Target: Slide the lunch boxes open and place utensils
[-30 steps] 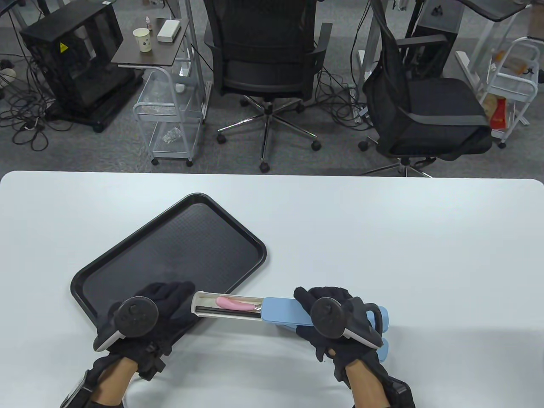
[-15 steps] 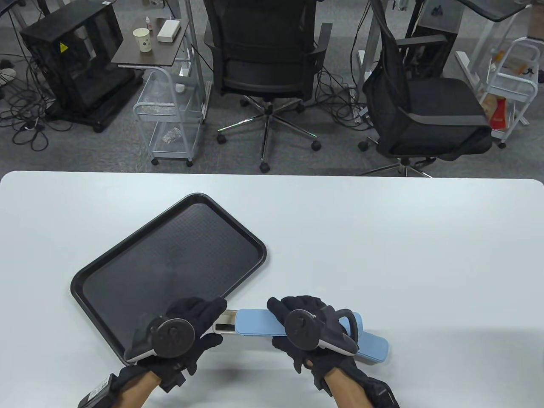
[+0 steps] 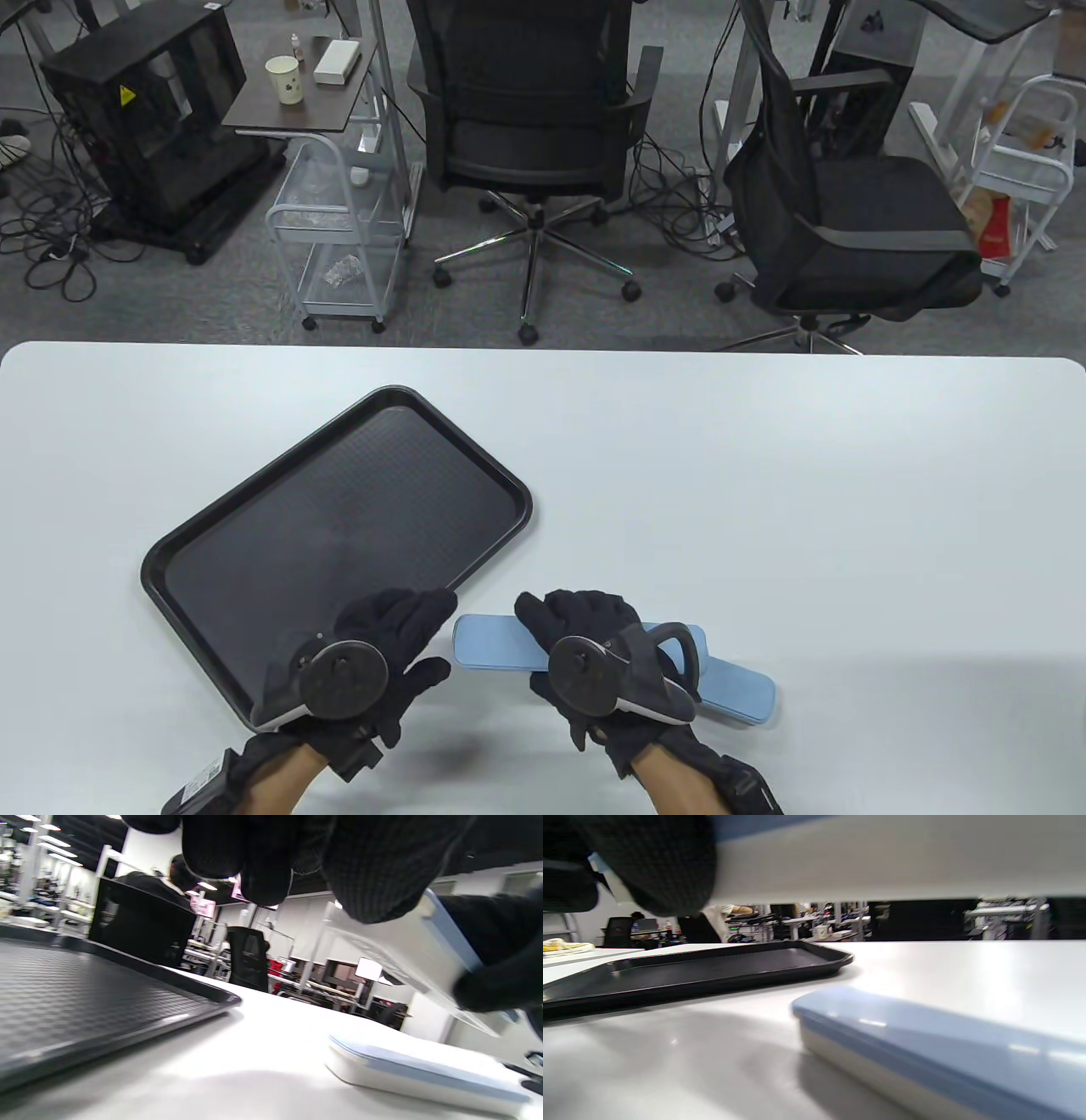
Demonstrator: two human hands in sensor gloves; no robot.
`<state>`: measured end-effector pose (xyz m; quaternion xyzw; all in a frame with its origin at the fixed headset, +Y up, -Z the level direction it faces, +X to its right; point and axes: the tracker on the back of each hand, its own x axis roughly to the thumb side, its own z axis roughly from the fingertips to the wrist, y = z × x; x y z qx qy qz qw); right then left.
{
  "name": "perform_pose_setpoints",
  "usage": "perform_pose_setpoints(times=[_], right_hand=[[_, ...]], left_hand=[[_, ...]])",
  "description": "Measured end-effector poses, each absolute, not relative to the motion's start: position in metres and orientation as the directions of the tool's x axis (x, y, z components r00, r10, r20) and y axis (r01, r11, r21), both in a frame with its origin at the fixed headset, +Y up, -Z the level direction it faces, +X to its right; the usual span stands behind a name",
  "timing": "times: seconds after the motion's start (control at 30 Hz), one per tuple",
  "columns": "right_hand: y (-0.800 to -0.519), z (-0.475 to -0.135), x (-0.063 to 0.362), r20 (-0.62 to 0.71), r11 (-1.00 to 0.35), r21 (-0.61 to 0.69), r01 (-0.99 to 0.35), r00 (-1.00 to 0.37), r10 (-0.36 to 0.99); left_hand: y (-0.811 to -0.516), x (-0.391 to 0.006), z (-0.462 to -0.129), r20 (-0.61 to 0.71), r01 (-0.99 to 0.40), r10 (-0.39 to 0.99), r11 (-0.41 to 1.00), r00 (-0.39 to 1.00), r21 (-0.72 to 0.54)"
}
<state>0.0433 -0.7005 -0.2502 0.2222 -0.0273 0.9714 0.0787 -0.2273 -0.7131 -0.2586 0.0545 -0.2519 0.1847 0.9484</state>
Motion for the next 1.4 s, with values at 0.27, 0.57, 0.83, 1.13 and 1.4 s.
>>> perform_pose_setpoints(times=[0.27,0.57,0.83,1.13,1.4], right_hand=[[-0.684,-0.276,0.095,0.262,-0.986,-0.008,-0.168,-0.952,0.160],[-0.693,-0.313,0.170,0.006,-0.998,0.055,0.012,-1.000,-0.012],[-0.729,-0.334,0.204,-0.110,-0.969,0.229,0.095,-0.986,-0.123],[-0.750,-0.341,0.212,-0.125,-0.940,0.324,0.105,-0.980,-0.152],[-0.760,-0.341,0.214,-0.123,-0.929,0.365,0.064,-0.986,-0.116]], left_hand=[[-0.724,-0.275,-0.280,0.327,-0.455,0.439,0.890,0.837,-0.030],[-0.725,-0.285,-0.283,0.291,-0.464,0.458,0.884,0.840,-0.050],[-0.725,-0.284,-0.282,0.289,-0.454,0.455,0.888,0.842,-0.075],[-0.724,-0.285,-0.283,0.282,-0.457,0.460,0.886,0.842,-0.083],[-0.722,-0.282,-0.282,0.298,-0.454,0.457,0.887,0.838,-0.084]])
